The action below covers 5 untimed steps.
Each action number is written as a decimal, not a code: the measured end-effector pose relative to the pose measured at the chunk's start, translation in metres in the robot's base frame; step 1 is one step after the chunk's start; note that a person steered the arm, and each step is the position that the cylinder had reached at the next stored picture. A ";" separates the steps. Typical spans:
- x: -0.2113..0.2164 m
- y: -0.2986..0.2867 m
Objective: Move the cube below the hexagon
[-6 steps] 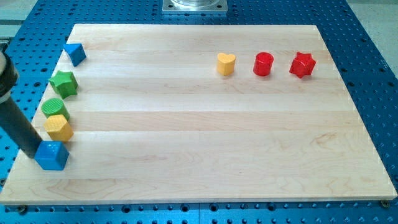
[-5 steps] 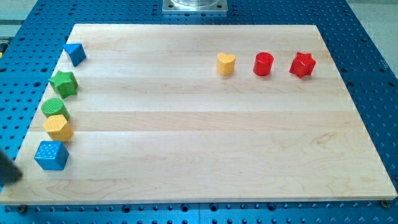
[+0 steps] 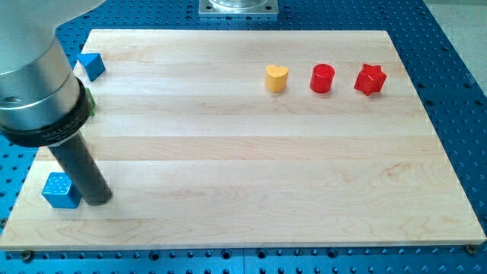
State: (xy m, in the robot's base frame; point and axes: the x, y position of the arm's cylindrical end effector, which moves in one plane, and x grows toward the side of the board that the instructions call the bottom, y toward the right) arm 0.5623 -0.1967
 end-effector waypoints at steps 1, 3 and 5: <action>0.003 -0.019; -0.067 0.027; -0.075 -0.002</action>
